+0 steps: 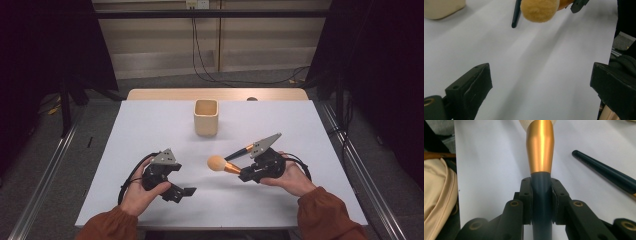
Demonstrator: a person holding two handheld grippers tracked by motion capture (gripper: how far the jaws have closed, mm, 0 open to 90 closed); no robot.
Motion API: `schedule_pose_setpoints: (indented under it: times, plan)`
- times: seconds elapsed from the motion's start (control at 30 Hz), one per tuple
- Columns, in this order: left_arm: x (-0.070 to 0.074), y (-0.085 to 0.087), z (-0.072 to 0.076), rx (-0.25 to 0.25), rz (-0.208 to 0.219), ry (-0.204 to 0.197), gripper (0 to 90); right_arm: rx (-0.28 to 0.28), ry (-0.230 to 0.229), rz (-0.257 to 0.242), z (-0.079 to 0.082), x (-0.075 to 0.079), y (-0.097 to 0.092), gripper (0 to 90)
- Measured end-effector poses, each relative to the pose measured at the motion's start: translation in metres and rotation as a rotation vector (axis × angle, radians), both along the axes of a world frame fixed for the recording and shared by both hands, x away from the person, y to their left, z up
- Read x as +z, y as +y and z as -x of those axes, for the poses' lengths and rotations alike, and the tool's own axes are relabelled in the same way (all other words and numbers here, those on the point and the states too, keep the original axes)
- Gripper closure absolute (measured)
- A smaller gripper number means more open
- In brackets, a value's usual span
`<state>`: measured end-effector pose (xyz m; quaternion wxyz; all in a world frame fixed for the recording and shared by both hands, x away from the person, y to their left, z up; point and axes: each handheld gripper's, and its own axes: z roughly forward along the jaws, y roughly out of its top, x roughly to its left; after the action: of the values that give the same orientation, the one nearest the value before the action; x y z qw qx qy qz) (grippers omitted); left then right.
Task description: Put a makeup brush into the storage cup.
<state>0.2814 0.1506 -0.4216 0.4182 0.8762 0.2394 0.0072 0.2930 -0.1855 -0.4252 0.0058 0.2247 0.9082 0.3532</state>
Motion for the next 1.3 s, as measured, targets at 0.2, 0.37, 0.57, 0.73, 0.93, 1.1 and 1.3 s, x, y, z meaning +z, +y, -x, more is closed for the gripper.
schedule_pose_setpoints:
  times: [0.2, 0.37, 0.57, 0.73, 0.93, 1.1, 1.3]
  plan:
    - [-0.004, 0.002, 0.004, 0.017, 0.007, -0.016, 3.7, -0.059, -0.010, -0.058, 0.005, -0.005, 0.000, 75.1]
    - [-0.006, 0.004, 0.004, 0.039, 0.022, -0.027, 3.7, -0.098, -0.033, -0.101, 0.006, -0.007, -0.003, 75.0]
    - [-0.006, 0.007, 0.007, 0.058, 0.030, -0.037, 3.7, -0.169, -0.091, -0.154, 0.013, -0.006, -0.004, 75.1]
    - [-0.005, 0.008, 0.008, 0.069, 0.047, -0.049, 3.7, -0.185, -0.122, -0.198, 0.018, -0.005, -0.008, 75.1]
    - [-0.005, 0.008, 0.008, 0.070, 0.057, -0.060, 3.7, -0.175, -0.168, -0.248, 0.021, -0.006, -0.008, 75.0]
    - [-0.004, 0.007, 0.011, 0.080, 0.075, -0.088, 3.7, -0.187, -0.178, -0.302, 0.021, -0.007, -0.008, 75.0]
    - [-0.003, 0.008, 0.011, 0.098, 0.095, -0.095, 3.7, -0.201, -0.200, -0.359, 0.022, -0.009, -0.008, 75.0]
